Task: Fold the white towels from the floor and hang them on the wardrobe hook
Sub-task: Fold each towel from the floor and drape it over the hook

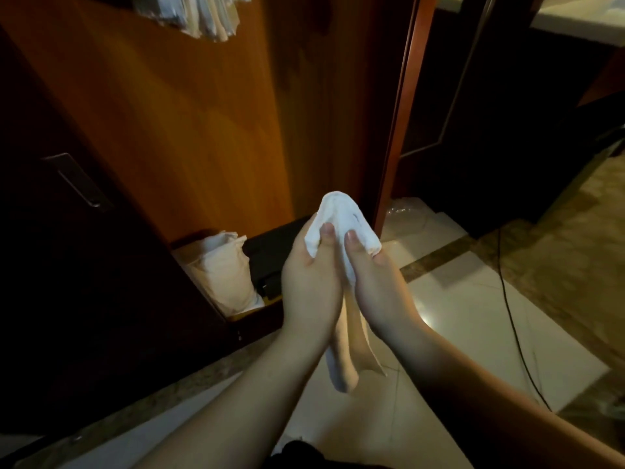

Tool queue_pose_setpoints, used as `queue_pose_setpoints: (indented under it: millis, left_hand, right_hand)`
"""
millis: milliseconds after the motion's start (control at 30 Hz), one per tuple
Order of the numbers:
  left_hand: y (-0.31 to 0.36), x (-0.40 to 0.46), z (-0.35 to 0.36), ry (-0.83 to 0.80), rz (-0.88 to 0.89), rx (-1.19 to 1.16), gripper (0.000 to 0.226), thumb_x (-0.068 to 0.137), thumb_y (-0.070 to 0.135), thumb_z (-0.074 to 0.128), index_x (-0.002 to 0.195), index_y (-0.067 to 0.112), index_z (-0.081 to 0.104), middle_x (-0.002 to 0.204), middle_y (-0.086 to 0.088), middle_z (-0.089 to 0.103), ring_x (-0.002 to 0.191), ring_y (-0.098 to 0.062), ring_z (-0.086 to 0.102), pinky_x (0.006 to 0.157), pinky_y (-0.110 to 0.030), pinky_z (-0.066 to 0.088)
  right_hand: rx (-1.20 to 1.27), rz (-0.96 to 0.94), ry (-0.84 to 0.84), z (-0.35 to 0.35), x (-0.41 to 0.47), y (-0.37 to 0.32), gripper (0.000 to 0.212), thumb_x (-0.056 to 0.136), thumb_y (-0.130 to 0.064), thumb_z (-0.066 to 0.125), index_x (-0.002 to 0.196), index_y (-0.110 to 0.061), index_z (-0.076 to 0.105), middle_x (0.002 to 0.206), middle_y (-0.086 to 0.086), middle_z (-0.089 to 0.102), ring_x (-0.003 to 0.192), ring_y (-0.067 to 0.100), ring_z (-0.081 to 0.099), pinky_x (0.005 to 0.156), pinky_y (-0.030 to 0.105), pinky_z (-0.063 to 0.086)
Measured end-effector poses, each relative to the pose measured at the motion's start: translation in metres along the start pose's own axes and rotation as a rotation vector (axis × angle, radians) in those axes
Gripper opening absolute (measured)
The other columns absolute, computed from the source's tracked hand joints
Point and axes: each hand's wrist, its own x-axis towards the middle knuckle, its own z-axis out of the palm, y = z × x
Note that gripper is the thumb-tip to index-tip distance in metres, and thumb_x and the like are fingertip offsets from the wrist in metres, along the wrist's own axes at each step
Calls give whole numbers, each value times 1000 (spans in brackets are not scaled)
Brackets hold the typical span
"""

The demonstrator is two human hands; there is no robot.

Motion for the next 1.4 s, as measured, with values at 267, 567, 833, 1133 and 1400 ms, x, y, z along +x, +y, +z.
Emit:
queue_pose_setpoints:
  millis: [267,567,833,1133,1400]
  left_hand:
    - [-1,4,-12,-435,-29,-304,55,90,53,46,131,20,59,114,0,74,109,-11,69,87,-25,57]
    - [9,21,-25,-762,-94,-310,80,90,69,12,150,25,42,161,1,36,148,-18,34,124,-51,22]
    - [14,33,-36,-661,-13,-357,78,93,67,16,114,20,75,150,2,53,142,-23,45,119,-57,29]
    - [44,77,-38,-487,77,-163,89,57,71,82,133,31,55,133,7,65,123,-16,61,107,-43,47]
    - [79,76,-30,-704,107,-323,34,81,29,77,114,20,72,118,-6,74,110,-25,70,86,-32,58]
  right_hand:
    - [122,-73,-187,-30,-2,-8,51,89,-73,35,113,-39,64,99,-32,72,96,-11,67,73,1,47]
    - [-198,-111,-352,-50,8,-11,54,77,-61,60,119,-28,57,92,-26,69,92,-14,62,79,12,49]
    - [-141,-154,-120,-45,17,-18,62,71,-95,41,100,-43,58,91,-40,67,88,-16,63,63,2,47]
    - [-253,-279,-290,-79,45,-89,65,77,-82,45,98,-27,73,96,-4,78,91,12,74,100,48,52]
    - [-138,-428,-379,-97,60,-147,67,83,-80,54,111,-22,72,110,8,76,104,26,73,99,50,53]
